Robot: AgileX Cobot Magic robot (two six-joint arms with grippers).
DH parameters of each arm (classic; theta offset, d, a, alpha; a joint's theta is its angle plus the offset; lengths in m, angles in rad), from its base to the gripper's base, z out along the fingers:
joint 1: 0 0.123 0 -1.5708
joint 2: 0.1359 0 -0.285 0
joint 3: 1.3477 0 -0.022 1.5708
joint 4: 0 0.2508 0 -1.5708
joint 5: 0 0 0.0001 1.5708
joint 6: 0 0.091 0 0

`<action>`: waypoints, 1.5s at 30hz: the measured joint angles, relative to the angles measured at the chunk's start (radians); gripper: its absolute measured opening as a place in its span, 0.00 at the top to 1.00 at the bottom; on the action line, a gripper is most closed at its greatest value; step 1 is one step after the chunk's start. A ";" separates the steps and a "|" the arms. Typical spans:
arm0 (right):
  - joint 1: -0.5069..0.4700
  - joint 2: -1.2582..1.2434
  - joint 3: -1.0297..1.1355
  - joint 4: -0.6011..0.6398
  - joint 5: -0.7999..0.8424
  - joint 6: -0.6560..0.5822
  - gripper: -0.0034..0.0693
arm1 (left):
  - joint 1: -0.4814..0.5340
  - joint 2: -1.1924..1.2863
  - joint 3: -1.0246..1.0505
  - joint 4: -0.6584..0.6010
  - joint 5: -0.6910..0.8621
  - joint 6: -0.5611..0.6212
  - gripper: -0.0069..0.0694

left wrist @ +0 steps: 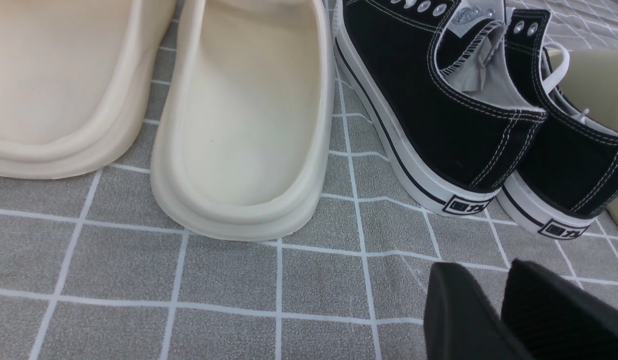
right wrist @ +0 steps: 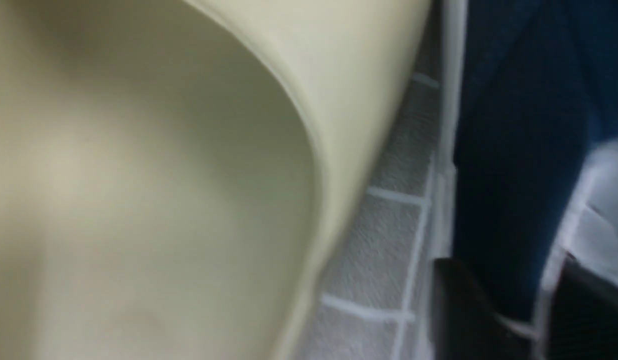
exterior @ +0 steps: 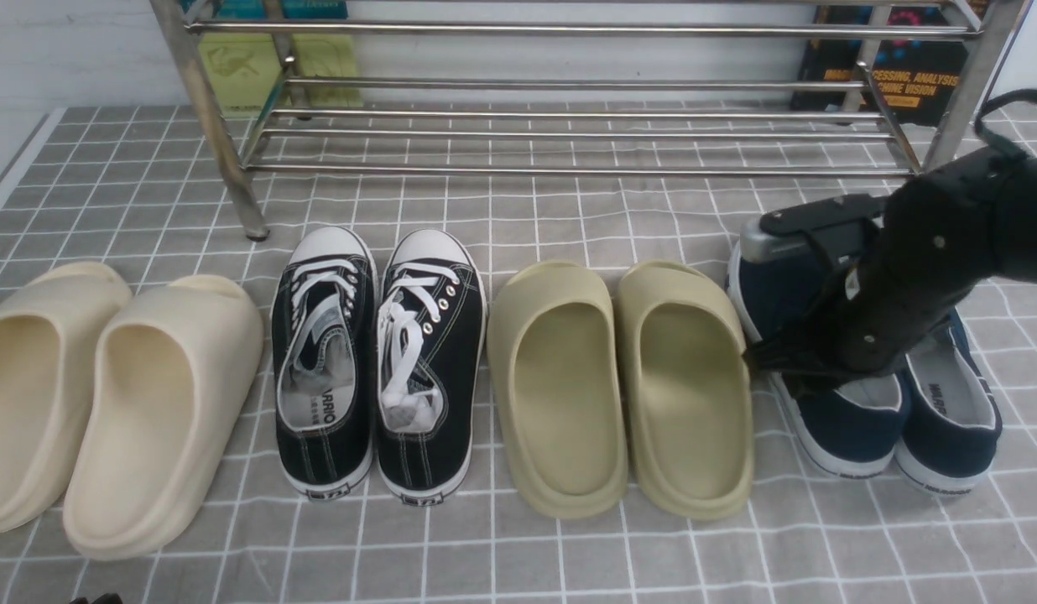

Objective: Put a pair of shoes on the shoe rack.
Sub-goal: Use the right arm to grab the shoe closest to it, then use the right arm to put a shoe into the shoe rack

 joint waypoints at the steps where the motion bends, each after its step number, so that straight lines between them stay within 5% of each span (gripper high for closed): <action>1: 0.001 0.002 0.000 0.006 -0.005 0.000 0.80 | 0.000 0.000 0.000 0.000 0.000 0.000 0.69; 4: 0.002 0.000 -0.010 0.008 0.005 0.000 0.89 | 0.000 0.000 0.000 0.000 0.000 0.000 0.69; 11: 0.040 -0.107 -0.117 0.000 0.213 -0.010 0.89 | 0.000 0.000 0.000 0.000 0.000 0.000 0.68; 17: 0.052 -0.122 -0.241 -0.030 0.236 -0.045 0.89 | 0.000 0.000 0.000 0.000 0.000 0.000 0.67; 28: 0.039 0.114 -0.508 -0.142 0.130 -0.054 0.89 | 0.000 0.000 0.000 0.000 0.000 0.000 0.66; 38: -0.020 0.453 -0.962 -0.105 0.175 -0.054 0.89 | 0.000 0.000 0.000 0.000 0.000 0.000 0.66; 45: -0.023 0.534 -1.094 -0.049 0.226 -0.089 0.86 | 0.000 0.000 0.000 0.000 0.000 0.000 0.65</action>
